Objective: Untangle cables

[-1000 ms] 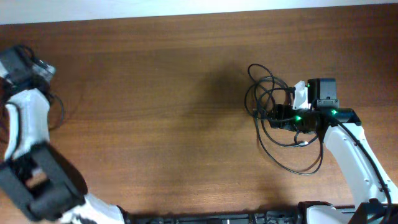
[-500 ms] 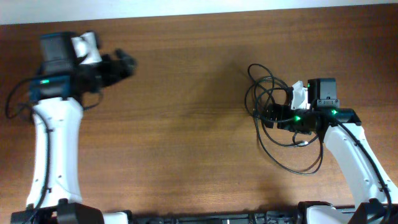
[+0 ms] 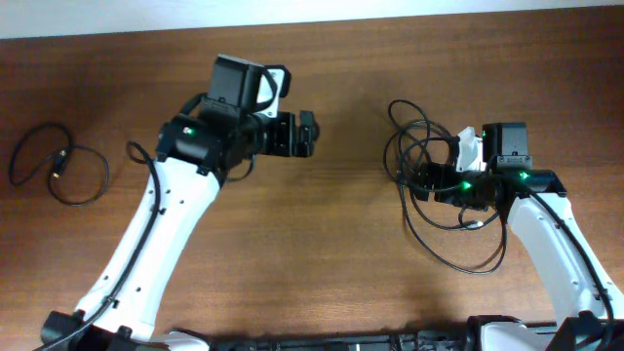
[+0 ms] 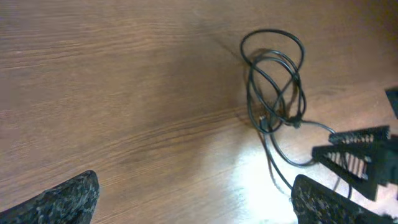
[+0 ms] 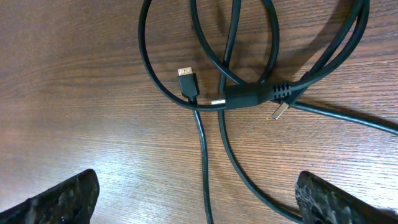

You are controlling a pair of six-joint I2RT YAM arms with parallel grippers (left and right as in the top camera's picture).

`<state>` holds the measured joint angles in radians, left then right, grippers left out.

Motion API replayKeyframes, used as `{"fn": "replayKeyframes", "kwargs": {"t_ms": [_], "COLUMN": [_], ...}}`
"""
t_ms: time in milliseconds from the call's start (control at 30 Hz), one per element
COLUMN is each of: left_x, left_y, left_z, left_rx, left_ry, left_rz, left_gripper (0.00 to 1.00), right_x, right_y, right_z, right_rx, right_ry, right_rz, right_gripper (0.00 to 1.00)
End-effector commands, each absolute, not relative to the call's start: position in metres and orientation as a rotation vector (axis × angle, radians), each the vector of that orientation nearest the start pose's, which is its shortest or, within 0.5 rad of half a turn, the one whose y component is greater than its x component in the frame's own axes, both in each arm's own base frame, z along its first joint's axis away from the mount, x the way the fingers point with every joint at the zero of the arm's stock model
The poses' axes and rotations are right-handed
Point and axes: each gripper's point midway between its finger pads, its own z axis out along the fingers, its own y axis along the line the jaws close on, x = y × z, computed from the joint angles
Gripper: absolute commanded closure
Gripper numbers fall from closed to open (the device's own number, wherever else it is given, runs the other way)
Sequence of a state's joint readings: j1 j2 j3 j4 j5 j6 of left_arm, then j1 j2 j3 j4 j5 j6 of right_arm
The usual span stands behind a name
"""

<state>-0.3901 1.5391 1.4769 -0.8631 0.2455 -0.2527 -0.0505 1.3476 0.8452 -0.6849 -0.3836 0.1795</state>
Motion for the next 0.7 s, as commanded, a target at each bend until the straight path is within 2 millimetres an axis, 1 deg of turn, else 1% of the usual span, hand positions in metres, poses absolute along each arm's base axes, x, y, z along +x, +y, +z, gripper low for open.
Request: {"fn": "replayKeyframes", "kwargs": {"t_ms": [0, 100, 133, 167, 200, 300, 333, 367, 433, 500, 567, 600, 633, 667], "left_x": [0.352, 0.349, 0.348, 0.347, 0.346, 0.348, 0.349, 0.349, 0.351, 0.358, 0.363, 0.364, 0.365, 0.364], "left_y": [-0.205, -0.211, -0.213, -0.214, -0.215, -0.216, -0.216, -0.216, -0.217, -0.224, -0.237, -0.245, -0.257, -0.272], "left_z": [0.228, 0.228, 0.227, 0.227, 0.227, 0.229, 0.228, 0.228, 0.225, 0.216, 0.201, 0.195, 0.186, 0.179], "left_rx": [0.343, 0.366, 0.372, 0.378, 0.381, 0.381, 0.381, 0.381, 0.381, 0.373, 0.329, 0.315, 0.312, 0.349], "left_ry": [2.529, 2.529, 2.529, 2.529, 2.529, 2.52, 2.518, 2.52, 2.525, 2.533, 2.566, 2.576, 2.588, 2.584], "left_rz": [-0.563, -0.57, -0.572, -0.573, -0.574, -0.576, -0.576, -0.576, -0.575, -0.586, -0.615, -0.629, -0.647, -0.665], "left_gripper": [0.01, 0.01, 0.01, 0.01, 0.01, 0.01, 0.01, 0.01, 0.01, 0.01, 0.01, 0.01, 0.01, 0.01], "right_x": [0.296, 0.296, 0.306, 0.321, 0.326, 0.327, 0.331, 0.334, 0.332, 0.335, 0.337, 0.335, 0.332, 0.329], "right_y": [0.052, 0.052, 0.05, 0.049, 0.049, 0.049, 0.049, 0.054, 0.062, 0.077, 0.074, 0.073, 0.068, 0.059], "right_z": [0.09, 0.09, 0.094, 0.101, 0.104, 0.105, 0.108, 0.111, 0.115, 0.127, 0.142, 0.153, 0.171, 0.185], "right_rx": [0.192, 0.192, 0.178, 0.156, 0.147, 0.145, 0.138, 0.122, 0.1, 0.045, 0.05, 0.049, 0.053, 0.071], "right_ry": [2.724, 2.722, 2.677, 2.612, 2.587, 2.58, 2.56, 2.541, 2.532, 2.476, 2.435, 2.399, 2.335, 2.289], "right_rz": [0.57, 0.569, 0.557, 0.546, 0.543, 0.542, 0.544, 0.578, 0.647, 0.766, 0.808, 0.86, 0.927, 0.96], "right_gripper": [0.01, 0.01, 0.01, 0.01, 0.01, 0.01, 0.01, 0.01, 0.01, 0.01, 0.01, 0.01, 0.01, 0.01]}}
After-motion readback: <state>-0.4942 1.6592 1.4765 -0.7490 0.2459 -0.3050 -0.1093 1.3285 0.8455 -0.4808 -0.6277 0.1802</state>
